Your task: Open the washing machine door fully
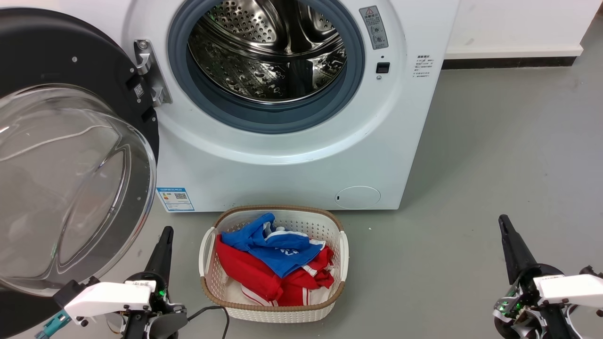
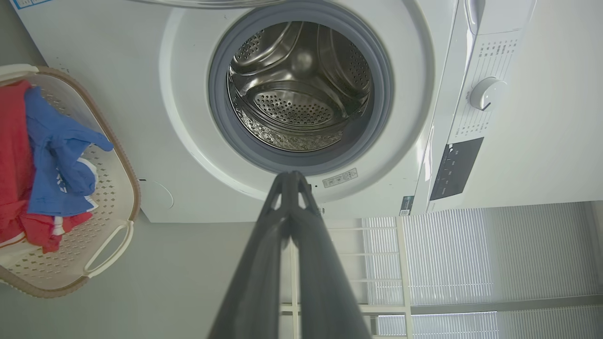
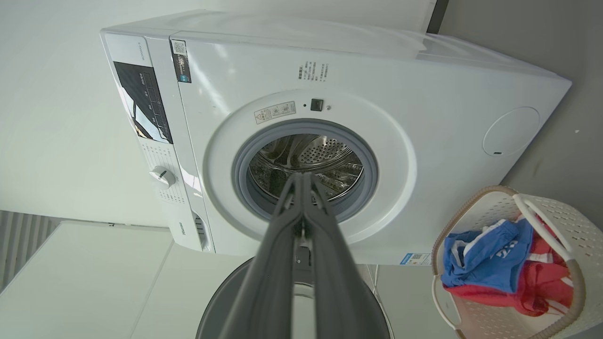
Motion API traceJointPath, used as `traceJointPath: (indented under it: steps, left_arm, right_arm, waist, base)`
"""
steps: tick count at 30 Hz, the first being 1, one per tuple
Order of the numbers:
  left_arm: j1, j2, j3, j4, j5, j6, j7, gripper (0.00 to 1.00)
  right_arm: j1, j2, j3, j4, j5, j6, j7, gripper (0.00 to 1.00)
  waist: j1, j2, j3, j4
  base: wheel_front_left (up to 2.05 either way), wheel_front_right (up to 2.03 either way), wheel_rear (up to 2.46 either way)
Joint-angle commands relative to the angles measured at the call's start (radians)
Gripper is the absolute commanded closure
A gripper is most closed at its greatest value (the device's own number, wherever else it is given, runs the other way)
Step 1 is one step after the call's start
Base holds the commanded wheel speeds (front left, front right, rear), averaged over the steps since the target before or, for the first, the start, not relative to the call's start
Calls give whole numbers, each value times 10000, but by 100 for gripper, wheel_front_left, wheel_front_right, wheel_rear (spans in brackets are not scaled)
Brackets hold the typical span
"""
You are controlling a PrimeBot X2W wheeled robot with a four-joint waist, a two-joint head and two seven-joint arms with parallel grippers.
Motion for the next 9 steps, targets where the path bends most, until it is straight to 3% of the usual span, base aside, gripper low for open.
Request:
traceJointPath:
  steps: [1,9]
  left_arm:
    - [-132,-24,77,-3,-134,-81,57,100]
    - [-132,-120,252,11,-570,-201,196,100]
  right_arm:
    - [-213,17,-19,26,162,4,48,100]
    - [-261,24,-43,109,717,4,130,100]
  waist:
    - [0,0,-1,0]
    - [0,0,-8,-4]
  base:
    - [0,0,0]
    - [0,0,0]
